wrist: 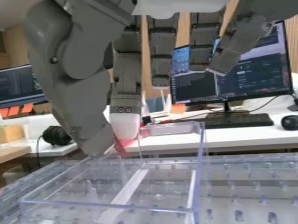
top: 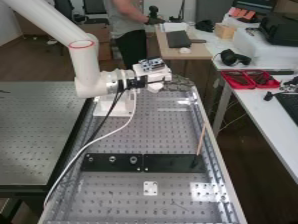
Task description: Grab the pcb board and place it in the clear container
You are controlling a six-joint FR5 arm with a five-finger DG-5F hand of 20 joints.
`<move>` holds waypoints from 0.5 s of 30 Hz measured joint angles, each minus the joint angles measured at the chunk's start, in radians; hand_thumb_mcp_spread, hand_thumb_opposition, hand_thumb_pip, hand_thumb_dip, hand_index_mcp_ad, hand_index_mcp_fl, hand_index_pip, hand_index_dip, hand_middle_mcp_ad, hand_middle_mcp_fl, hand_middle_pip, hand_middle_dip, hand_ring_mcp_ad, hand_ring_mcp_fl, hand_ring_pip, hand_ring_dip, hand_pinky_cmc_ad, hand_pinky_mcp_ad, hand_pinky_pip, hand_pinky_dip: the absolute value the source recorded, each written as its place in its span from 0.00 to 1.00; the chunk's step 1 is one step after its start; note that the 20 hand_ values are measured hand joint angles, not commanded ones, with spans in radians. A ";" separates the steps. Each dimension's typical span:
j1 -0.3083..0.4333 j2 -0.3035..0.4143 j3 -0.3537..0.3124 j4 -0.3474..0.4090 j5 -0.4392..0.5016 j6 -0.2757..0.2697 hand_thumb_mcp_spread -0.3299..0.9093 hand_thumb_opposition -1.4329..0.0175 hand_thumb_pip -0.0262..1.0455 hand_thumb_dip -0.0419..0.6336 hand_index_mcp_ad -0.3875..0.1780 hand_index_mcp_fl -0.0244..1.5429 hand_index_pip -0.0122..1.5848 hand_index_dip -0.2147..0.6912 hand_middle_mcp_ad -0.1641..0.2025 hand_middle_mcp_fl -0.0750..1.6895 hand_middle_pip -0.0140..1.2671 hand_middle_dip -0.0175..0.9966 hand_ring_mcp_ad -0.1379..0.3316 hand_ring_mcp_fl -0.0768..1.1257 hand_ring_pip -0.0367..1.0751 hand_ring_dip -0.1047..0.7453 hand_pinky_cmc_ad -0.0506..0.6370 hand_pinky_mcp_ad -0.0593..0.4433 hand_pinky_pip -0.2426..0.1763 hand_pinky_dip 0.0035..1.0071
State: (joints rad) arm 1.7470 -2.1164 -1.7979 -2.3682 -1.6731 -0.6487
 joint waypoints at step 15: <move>-0.022 0.010 -0.008 -0.016 0.021 0.003 0.63 0.39 0.70 0.44 0.58 0.18 0.99 0.36 0.63 0.15 0.11 0.21 0.69 0.09 0.12 0.17 0.59 0.42 0.47 0.50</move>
State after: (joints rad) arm 1.7253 -2.1069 -1.8061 -2.3840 -1.6524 -0.6457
